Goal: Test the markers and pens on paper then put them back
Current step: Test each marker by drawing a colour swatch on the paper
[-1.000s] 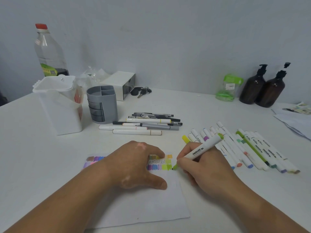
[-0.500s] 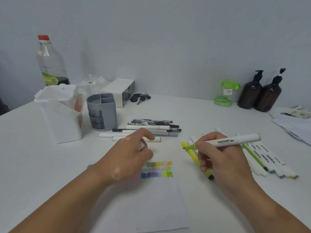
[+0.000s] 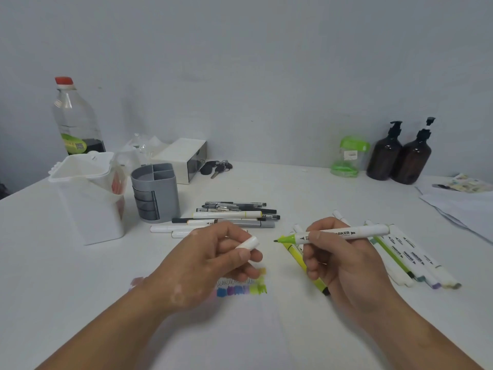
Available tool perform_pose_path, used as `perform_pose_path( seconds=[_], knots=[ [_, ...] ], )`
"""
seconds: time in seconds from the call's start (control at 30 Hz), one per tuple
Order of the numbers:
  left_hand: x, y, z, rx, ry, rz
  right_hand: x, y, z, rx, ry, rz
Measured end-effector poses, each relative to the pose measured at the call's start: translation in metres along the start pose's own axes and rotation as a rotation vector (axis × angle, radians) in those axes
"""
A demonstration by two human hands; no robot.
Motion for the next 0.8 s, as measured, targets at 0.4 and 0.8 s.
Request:
perform_pose_path(
  seconds=[0.4, 0.8],
  knots=[
    [0.005, 0.0, -0.001, 0.007, -0.068, -0.02, 0.008, 0.006, -0.004, -0.013, 0.08, 0.087],
    [0.011, 0.003, -0.007, 0.105, -0.064, -0.05, 0.015, 0.012, -0.008, 0.003, 0.118, 0.128]
  ],
)
Point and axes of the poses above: each hand's wrist, its own y-axis away from the middle knuckle, its own x-axis out of the palm, z = x × y, the point moved 5 cm from there along -y, towards the middle knuckle, and after that the axes turned 9 degrees about -z, right-handed, at the moved point
